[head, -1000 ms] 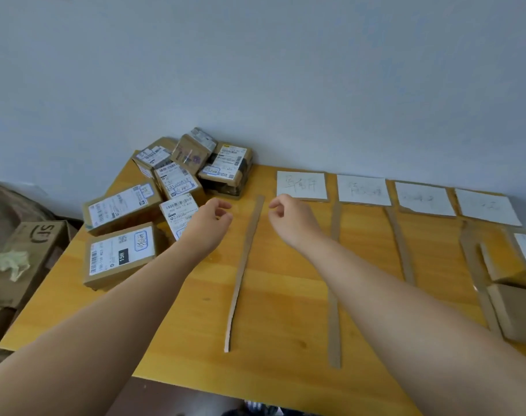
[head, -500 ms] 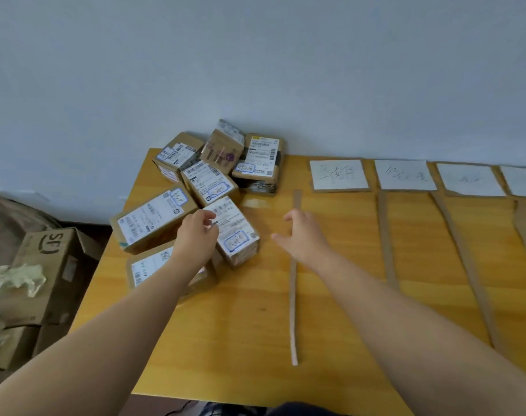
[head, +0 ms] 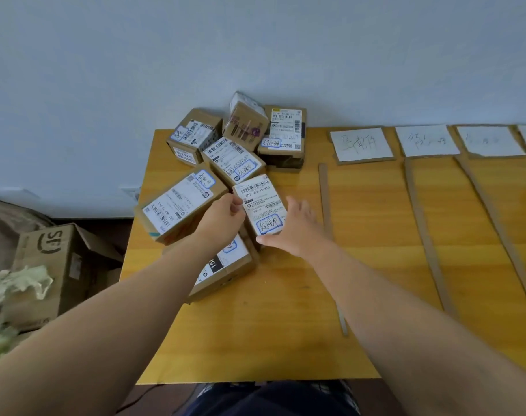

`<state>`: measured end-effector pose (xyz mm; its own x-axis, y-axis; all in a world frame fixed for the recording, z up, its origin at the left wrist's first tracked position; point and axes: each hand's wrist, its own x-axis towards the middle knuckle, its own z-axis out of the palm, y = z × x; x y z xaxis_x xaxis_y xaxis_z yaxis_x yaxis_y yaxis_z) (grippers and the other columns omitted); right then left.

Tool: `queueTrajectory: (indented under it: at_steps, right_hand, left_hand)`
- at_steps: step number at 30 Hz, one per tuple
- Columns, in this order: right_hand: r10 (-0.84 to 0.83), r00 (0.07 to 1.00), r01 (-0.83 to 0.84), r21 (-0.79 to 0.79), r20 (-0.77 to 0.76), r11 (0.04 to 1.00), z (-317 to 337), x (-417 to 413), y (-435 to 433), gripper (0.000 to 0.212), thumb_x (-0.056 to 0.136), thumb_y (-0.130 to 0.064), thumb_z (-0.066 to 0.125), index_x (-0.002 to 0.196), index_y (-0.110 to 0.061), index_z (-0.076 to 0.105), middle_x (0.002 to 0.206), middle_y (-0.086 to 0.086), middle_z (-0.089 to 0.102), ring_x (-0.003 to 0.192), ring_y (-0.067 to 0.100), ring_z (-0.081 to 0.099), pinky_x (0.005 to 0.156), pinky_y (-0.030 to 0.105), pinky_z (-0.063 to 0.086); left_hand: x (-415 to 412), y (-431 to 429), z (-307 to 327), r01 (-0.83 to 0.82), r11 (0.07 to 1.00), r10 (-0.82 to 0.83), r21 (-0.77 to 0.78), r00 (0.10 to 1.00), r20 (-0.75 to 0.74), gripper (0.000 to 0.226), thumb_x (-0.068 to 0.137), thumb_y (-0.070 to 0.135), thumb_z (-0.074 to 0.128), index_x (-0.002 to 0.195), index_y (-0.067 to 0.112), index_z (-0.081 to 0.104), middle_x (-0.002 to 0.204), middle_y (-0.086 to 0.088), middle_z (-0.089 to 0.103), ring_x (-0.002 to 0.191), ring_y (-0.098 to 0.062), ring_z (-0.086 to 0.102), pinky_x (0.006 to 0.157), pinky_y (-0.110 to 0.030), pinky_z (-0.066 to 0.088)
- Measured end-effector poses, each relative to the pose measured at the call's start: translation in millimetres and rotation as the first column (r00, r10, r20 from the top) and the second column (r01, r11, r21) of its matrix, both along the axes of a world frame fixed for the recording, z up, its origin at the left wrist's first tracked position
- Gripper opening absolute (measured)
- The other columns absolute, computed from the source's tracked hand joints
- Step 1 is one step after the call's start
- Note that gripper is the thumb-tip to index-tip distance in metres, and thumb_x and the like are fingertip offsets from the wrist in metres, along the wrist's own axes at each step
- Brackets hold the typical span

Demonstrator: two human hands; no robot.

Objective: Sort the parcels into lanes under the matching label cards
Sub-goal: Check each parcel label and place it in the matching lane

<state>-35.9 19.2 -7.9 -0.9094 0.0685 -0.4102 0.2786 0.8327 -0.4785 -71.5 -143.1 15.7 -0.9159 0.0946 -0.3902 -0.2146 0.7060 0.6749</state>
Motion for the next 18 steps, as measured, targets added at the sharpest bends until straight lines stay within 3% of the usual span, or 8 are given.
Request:
queueTrajectory:
  at_steps: [5,8,11,15,18]
  right_hand:
    - [-0.115,0.992,0.111,-0.08,-0.043,0.991,-10.9,2.0,-11.4,0.091,0.065,-0.05,0.078,0.135,-0.016,0.032,0.128,0.003,0.042,0.113,0.019,0.049,0.089,0.041,0.051]
    - [-0.14,0.987,0.132,-0.095,-0.078,0.987,-10.9,6.5,-10.2,0.076,0.063,-0.047,0.077,0.123,-0.017,0.041,0.116,0.001,0.048,0.103,0.016,0.052,0.081,0.038,0.054]
    - [-0.14,0.982,0.128,-0.104,-0.123,0.986,-1.2,13.1,0.7,0.068,0.065,-0.049,0.074,0.119,-0.019,0.045,0.111,-0.002,0.049,0.096,0.011,0.051,0.071,0.028,0.051]
    - [-0.179,0.961,0.146,-0.166,-0.21,0.975,24.8,19.3,23.3,0.064,0.065,-0.054,0.07,0.117,-0.023,0.05,0.112,-0.006,0.053,0.096,0.007,0.052,0.073,0.026,0.05]
    - [-0.214,0.921,0.159,-0.188,-0.325,0.969,44.9,23.1,35.7,0.082,0.072,-0.047,0.072,0.139,-0.016,0.037,0.125,-0.003,0.046,0.115,0.012,0.047,0.086,0.024,0.043]
  left_hand:
    - [3.1,-5.8,-2.0,0.013,1.0,-0.013,0.017,1.0,0.025,0.031,0.097,0.022,0.047,0.127,0.018,0.051,0.11,0.002,0.059,0.083,-0.007,0.057,0.06,-0.021,0.044]
    - [5.4,-7.0,-0.9,0.03,0.999,-0.031,0.015,0.999,0.043,0.032,0.098,0.024,0.046,0.129,0.018,0.053,0.111,0.002,0.062,0.084,-0.006,0.057,0.066,-0.02,0.046]
    - [8.3,-4.2,5.7,0.06,0.998,-0.06,0.009,0.997,0.048,0.041,0.098,0.034,0.047,0.135,0.017,0.05,0.125,-0.001,0.061,0.108,-0.015,0.057,0.082,-0.026,0.044]
    - [8.0,10.1,20.5,0.068,0.995,-0.074,0.067,0.992,0.105,0.068,0.092,0.056,0.047,0.144,0.014,0.039,0.138,-0.003,0.052,0.122,-0.022,0.051,0.095,-0.03,0.041]
    - [5.2,23.6,33.2,-0.051,0.956,-0.007,0.288,0.98,0.198,0.084,0.082,0.068,0.052,0.146,0.019,0.031,0.139,0.0,0.049,0.12,-0.023,0.053,0.103,-0.042,0.044]
